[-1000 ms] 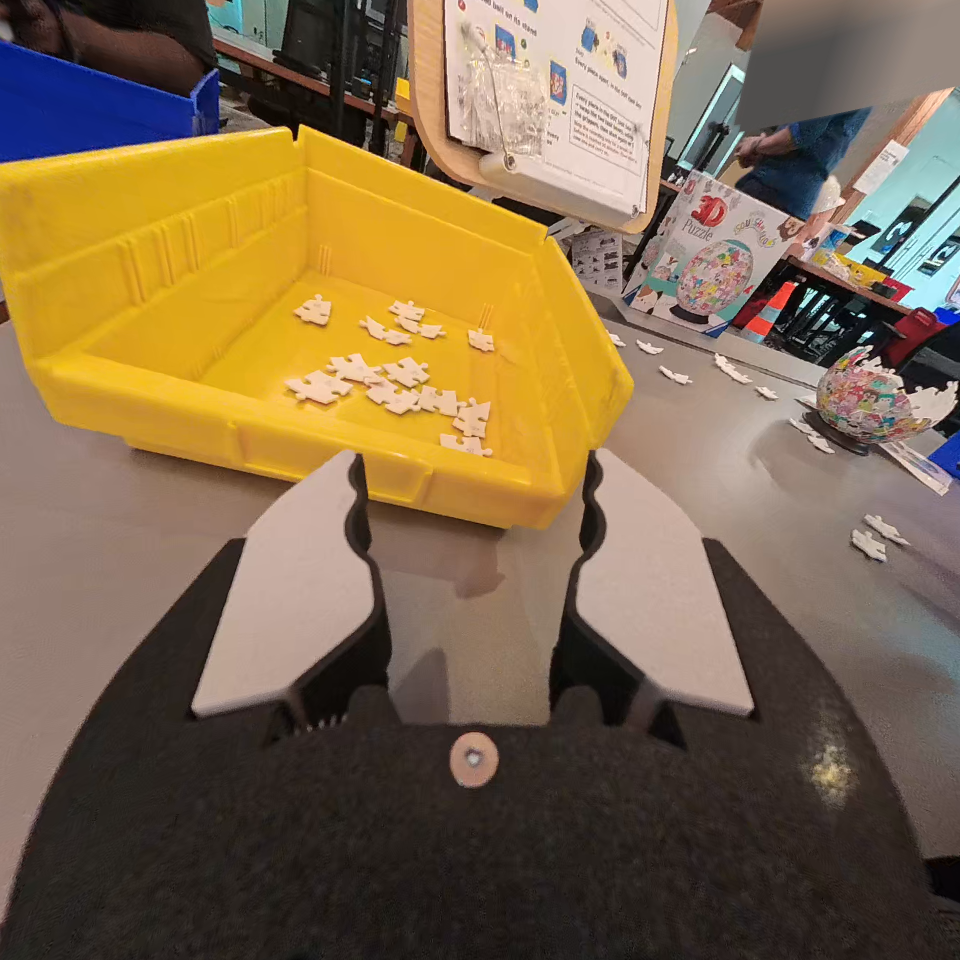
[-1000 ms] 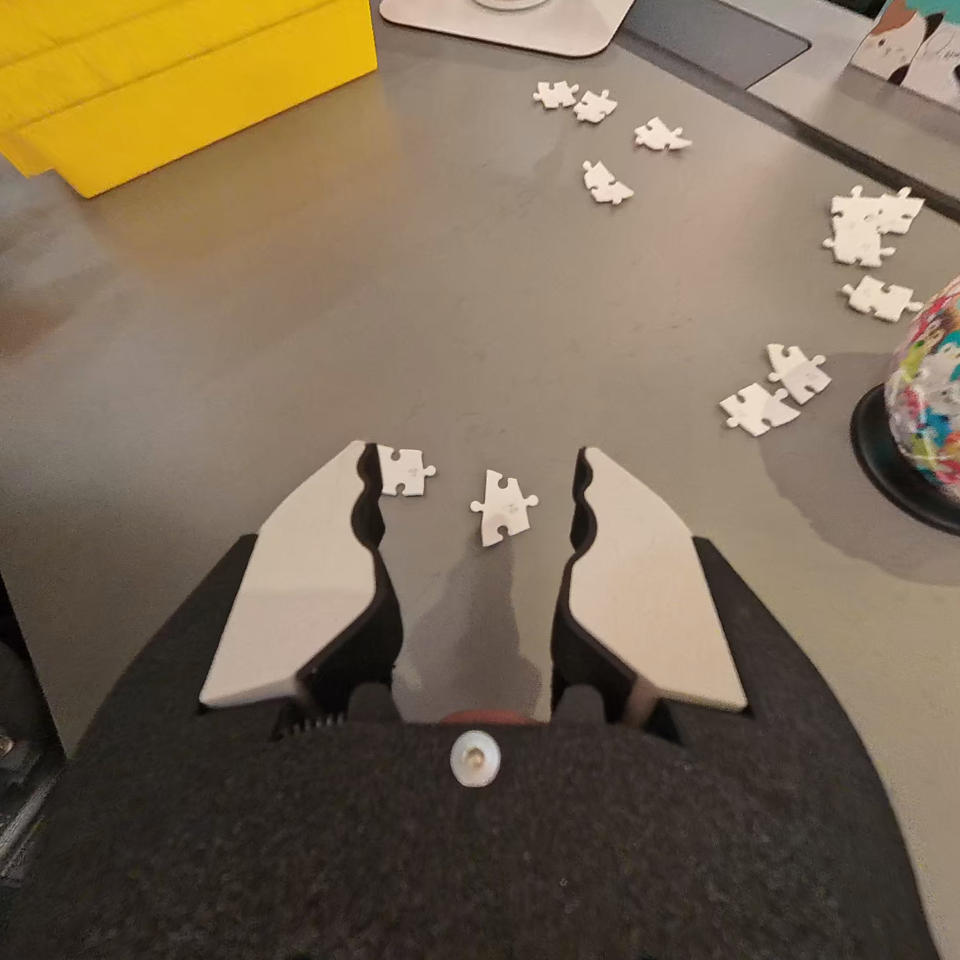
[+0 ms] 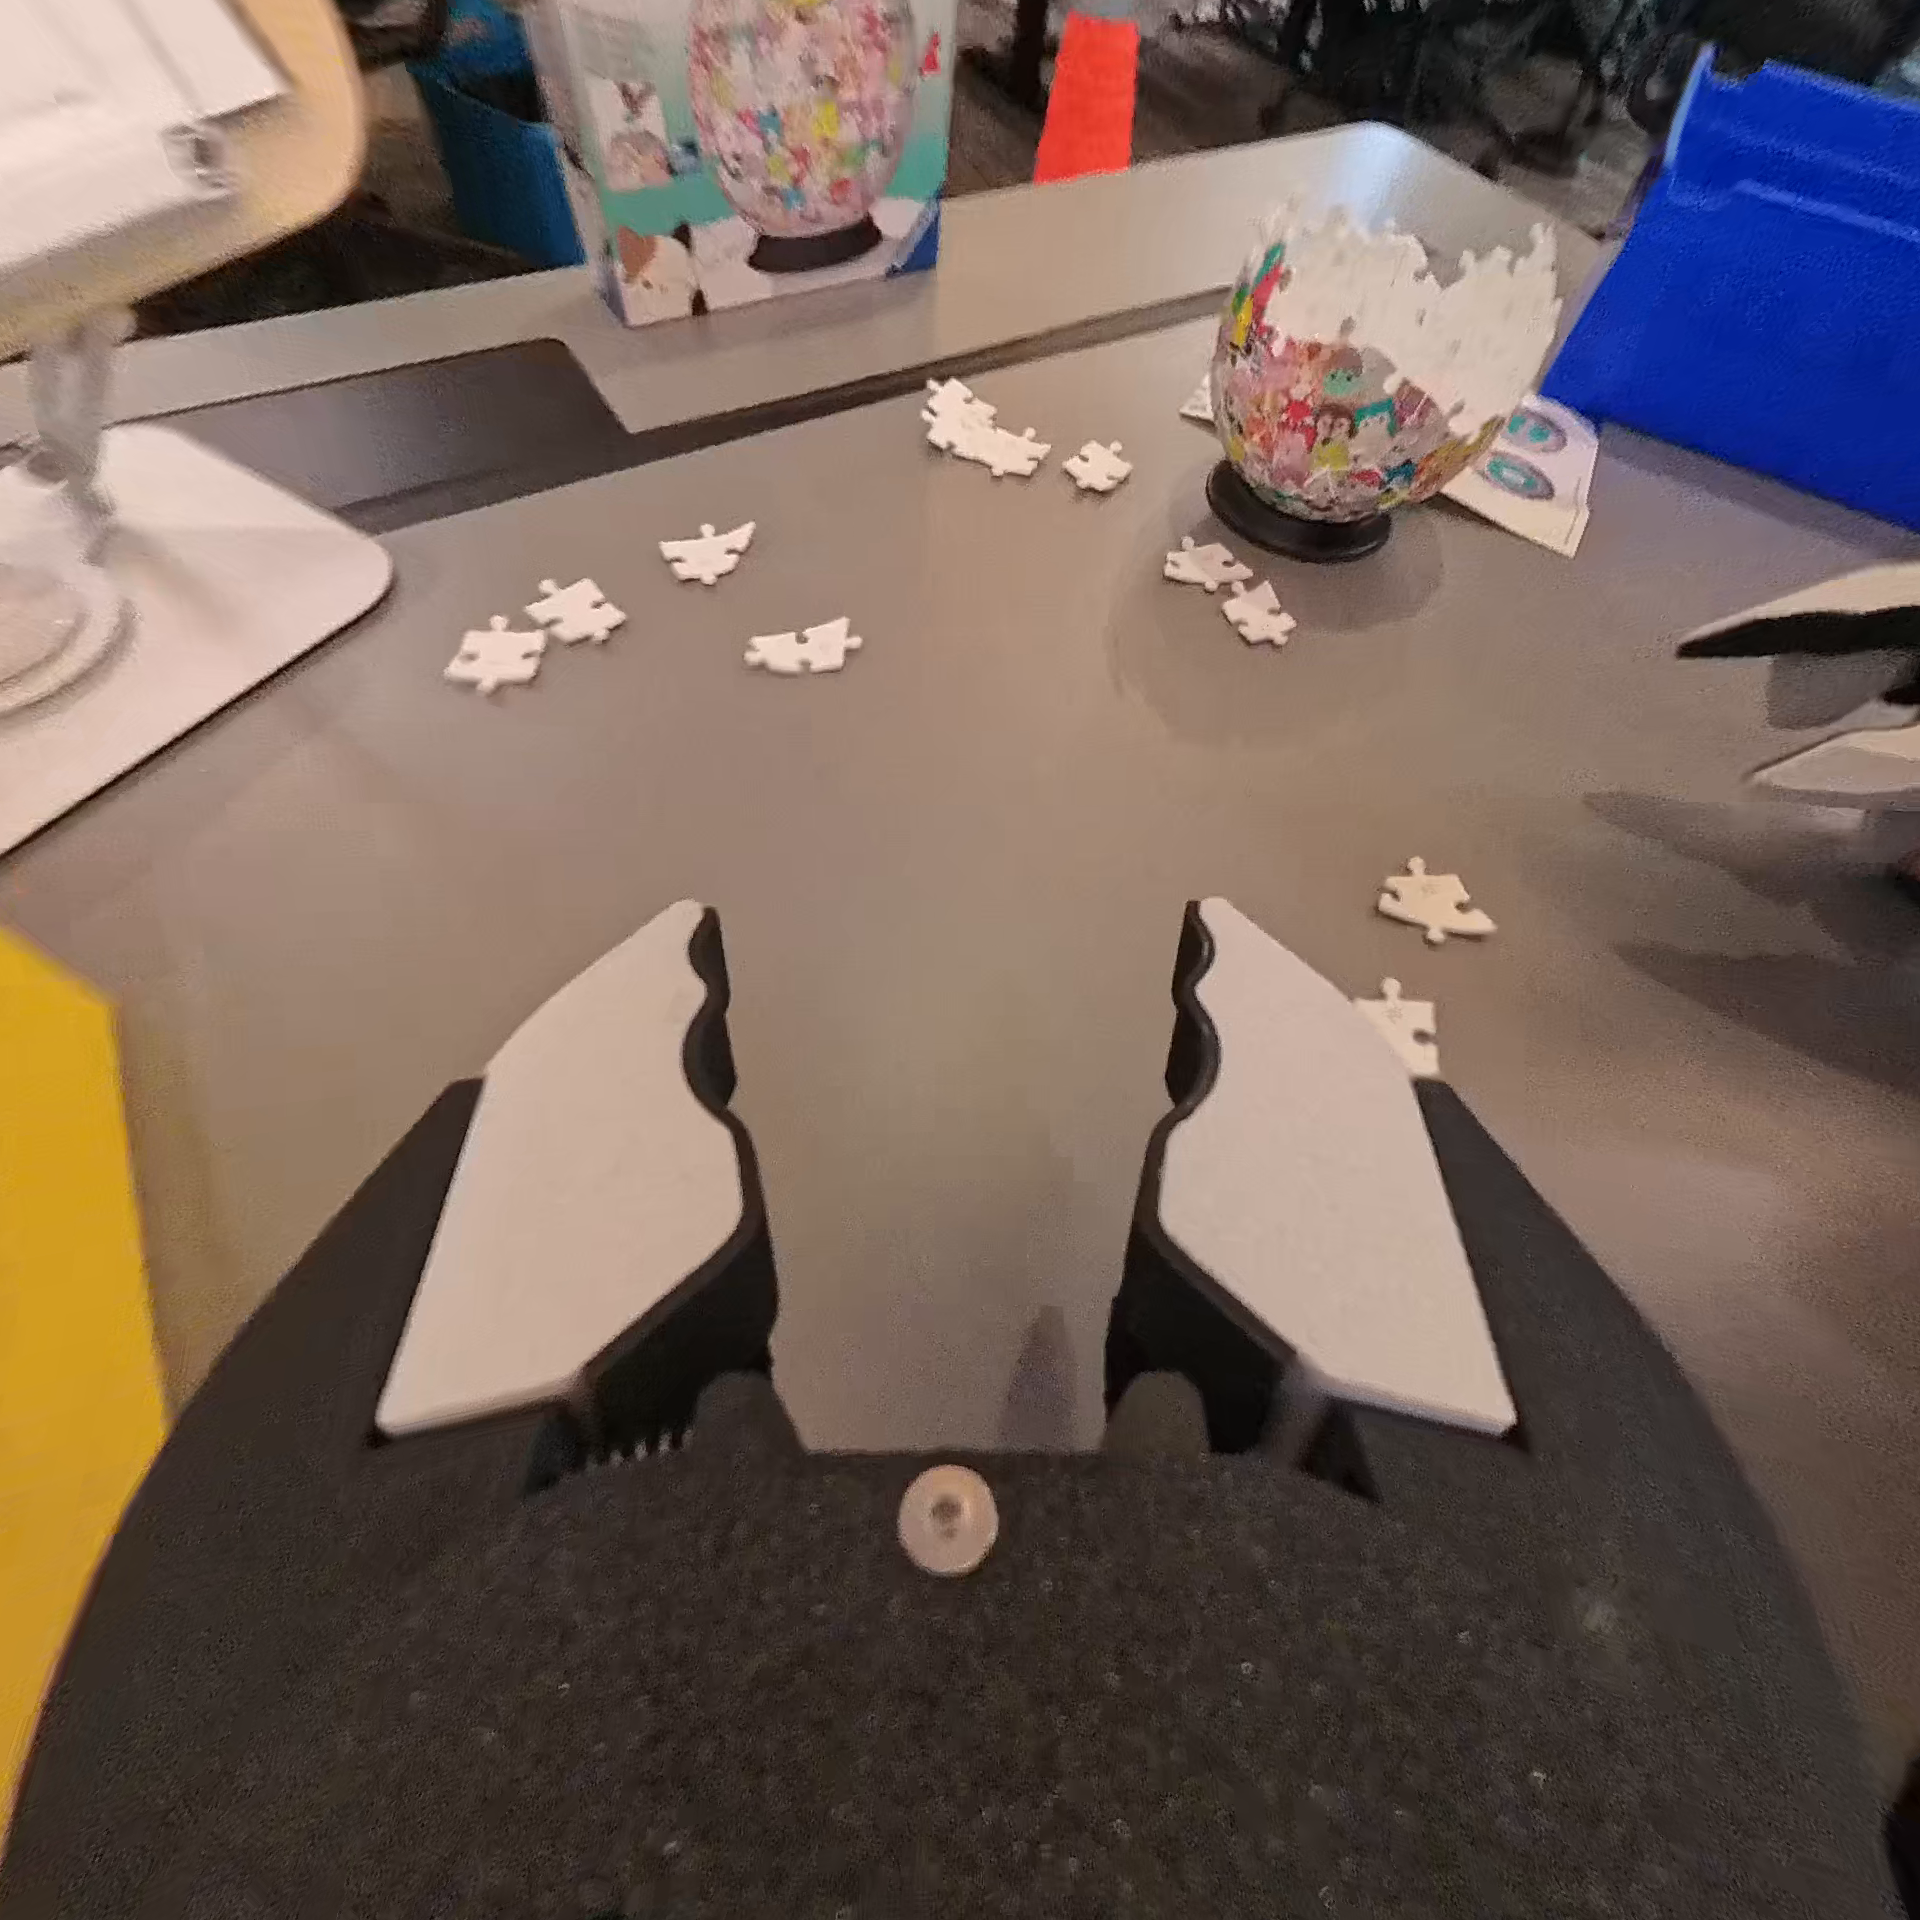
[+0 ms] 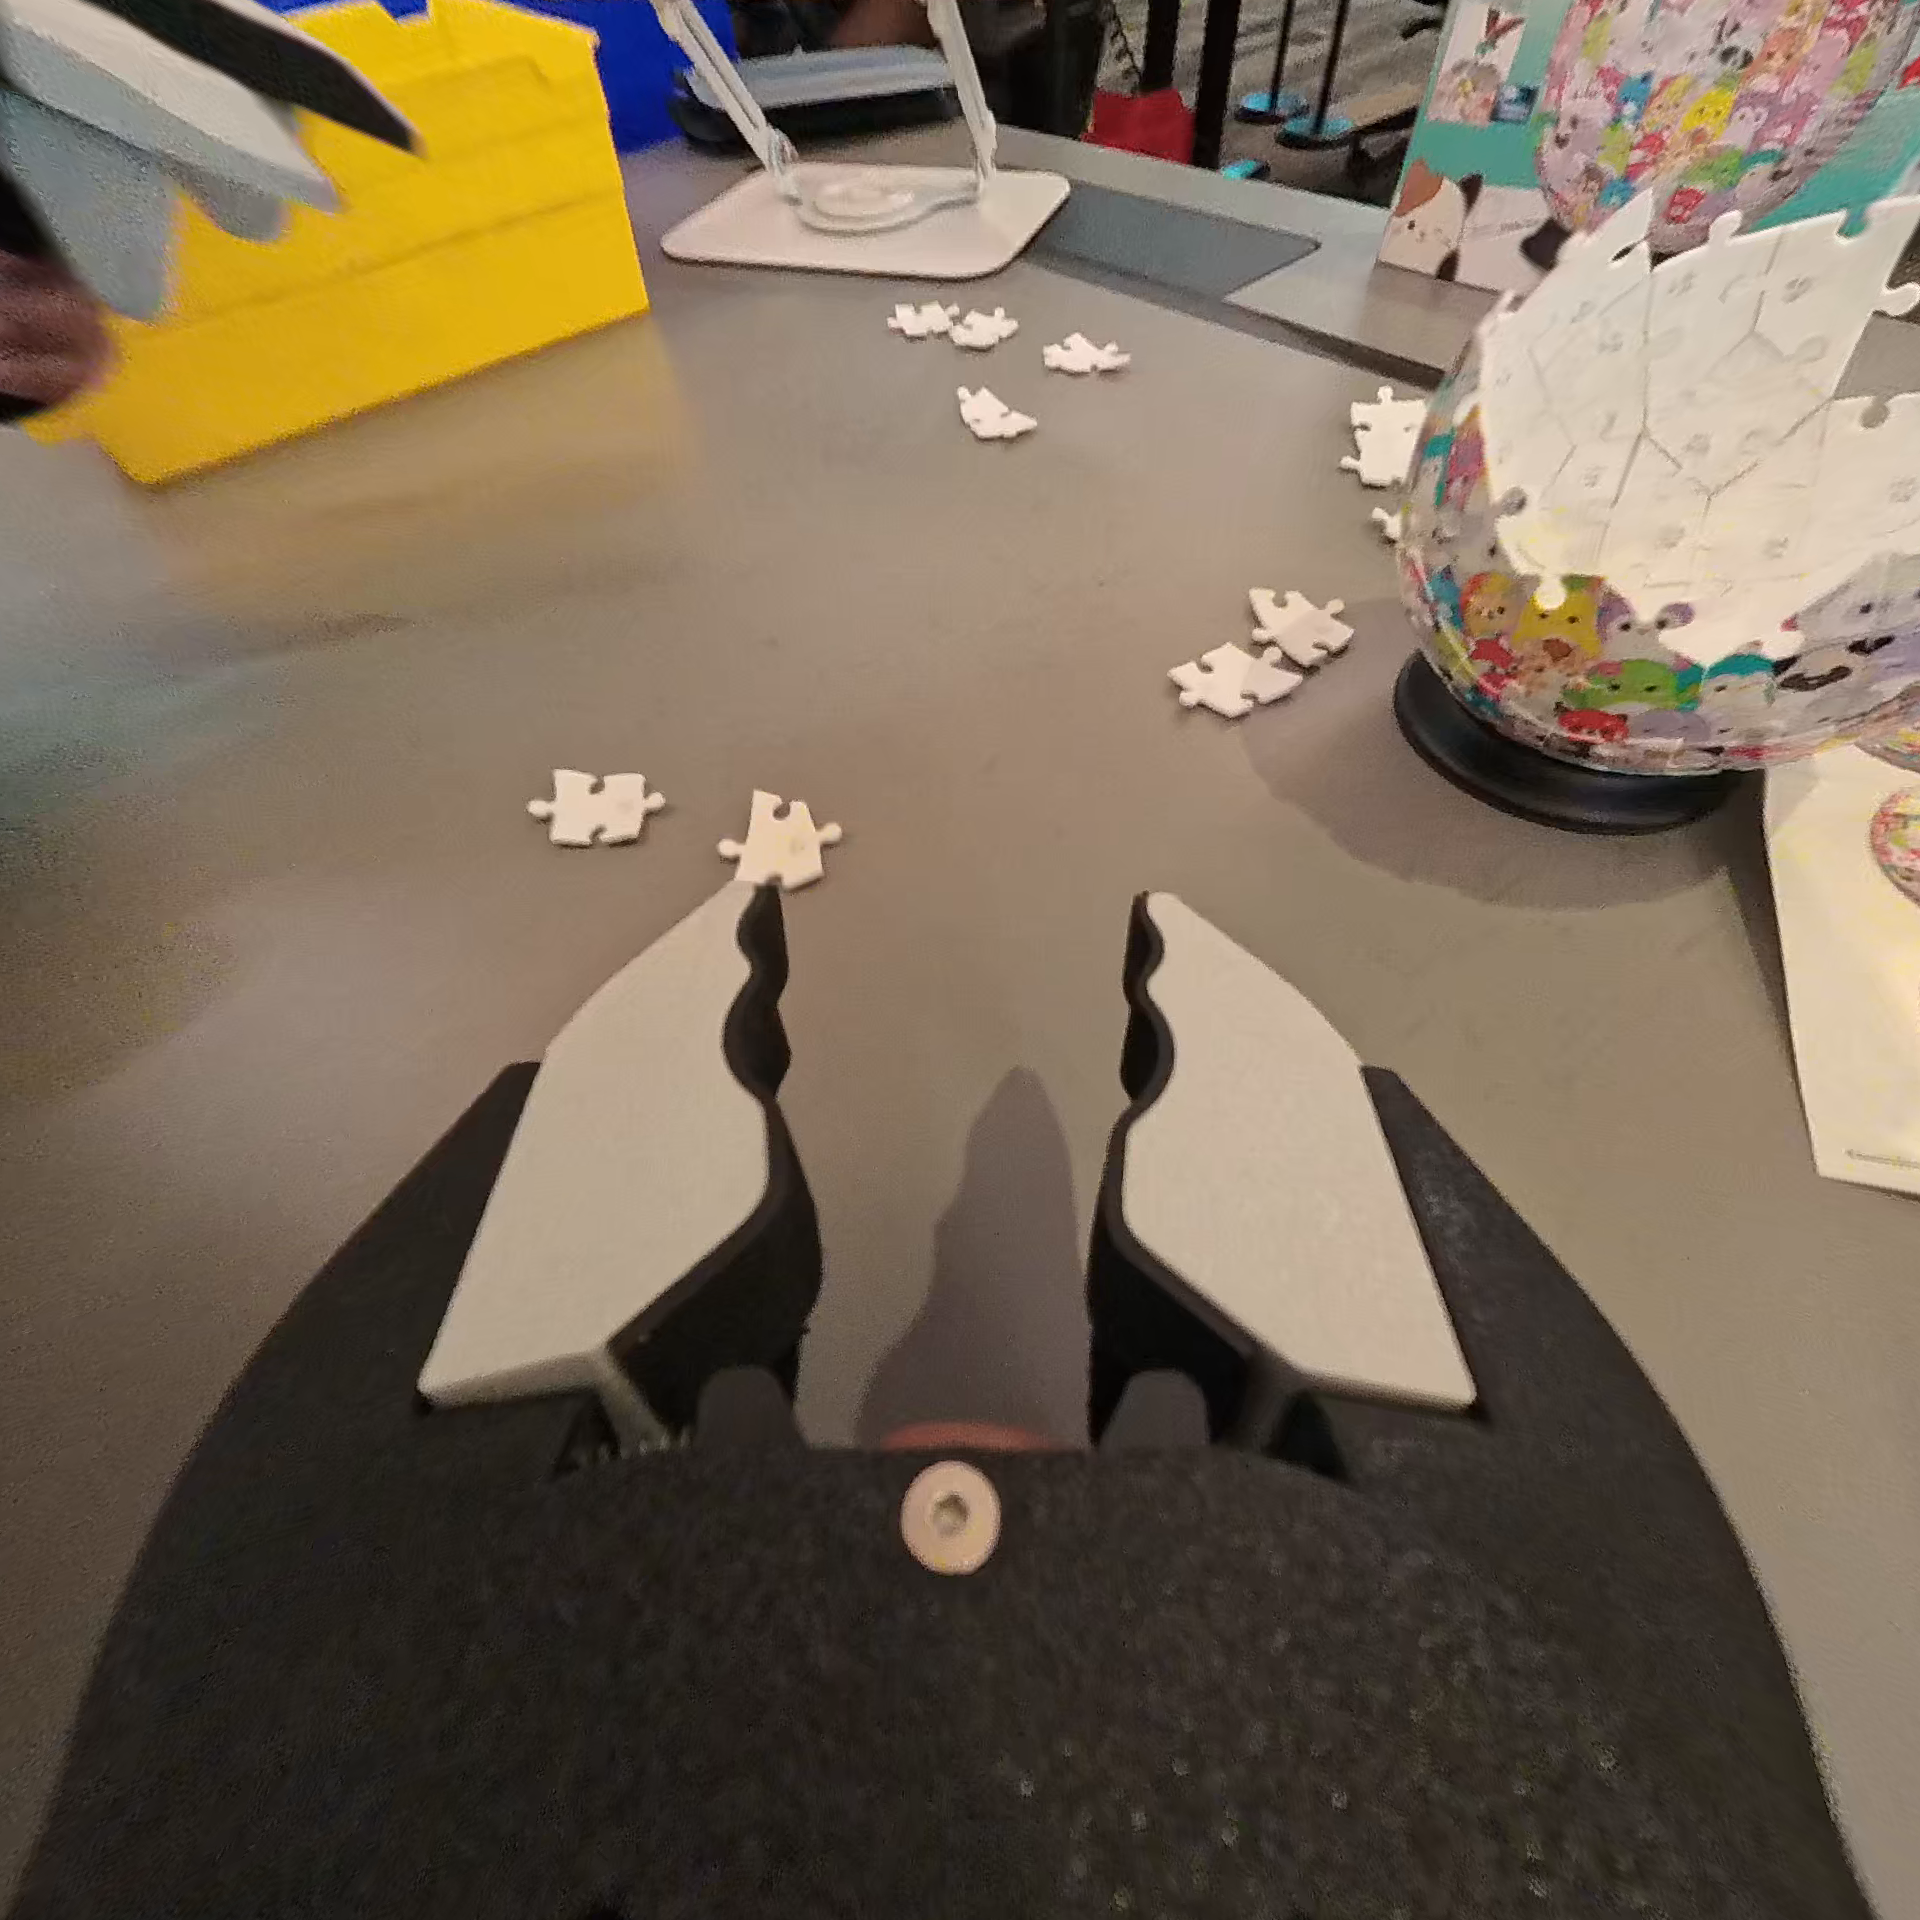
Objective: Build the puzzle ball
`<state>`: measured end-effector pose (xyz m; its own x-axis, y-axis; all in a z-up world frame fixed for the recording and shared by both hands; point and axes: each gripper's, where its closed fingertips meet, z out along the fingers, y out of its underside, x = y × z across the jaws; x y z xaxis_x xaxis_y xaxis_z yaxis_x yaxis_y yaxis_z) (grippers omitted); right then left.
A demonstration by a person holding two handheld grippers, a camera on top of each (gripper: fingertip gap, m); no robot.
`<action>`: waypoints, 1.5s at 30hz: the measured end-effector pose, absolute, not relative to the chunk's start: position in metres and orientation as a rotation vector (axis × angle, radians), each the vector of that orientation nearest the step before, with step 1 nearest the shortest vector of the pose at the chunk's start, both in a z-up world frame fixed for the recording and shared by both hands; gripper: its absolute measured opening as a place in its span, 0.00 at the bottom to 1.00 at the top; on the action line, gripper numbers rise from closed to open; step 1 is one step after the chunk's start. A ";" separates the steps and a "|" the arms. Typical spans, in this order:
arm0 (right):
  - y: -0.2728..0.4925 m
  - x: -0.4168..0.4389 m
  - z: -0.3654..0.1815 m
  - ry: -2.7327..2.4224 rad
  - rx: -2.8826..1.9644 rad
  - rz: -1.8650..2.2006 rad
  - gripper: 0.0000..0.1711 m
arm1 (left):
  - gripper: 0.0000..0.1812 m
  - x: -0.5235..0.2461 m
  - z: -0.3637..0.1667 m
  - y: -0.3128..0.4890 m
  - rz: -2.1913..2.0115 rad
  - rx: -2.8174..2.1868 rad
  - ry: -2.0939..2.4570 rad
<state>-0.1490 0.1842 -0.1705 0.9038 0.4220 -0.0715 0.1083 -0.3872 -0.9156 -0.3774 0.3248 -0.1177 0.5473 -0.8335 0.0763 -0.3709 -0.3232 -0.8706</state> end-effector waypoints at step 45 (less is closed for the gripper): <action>0.177 -0.144 -0.166 -0.413 -1.918 0.469 0.36 | 0.20 -0.301 -0.227 0.544 -0.422 -2.187 1.405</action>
<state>-0.1437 0.1772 -0.1660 0.8625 0.4886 -0.1317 0.0694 -0.3720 -0.9256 -0.3012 0.5444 -0.2267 0.4182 -0.9083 -0.0101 -0.7523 -0.3401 -0.5643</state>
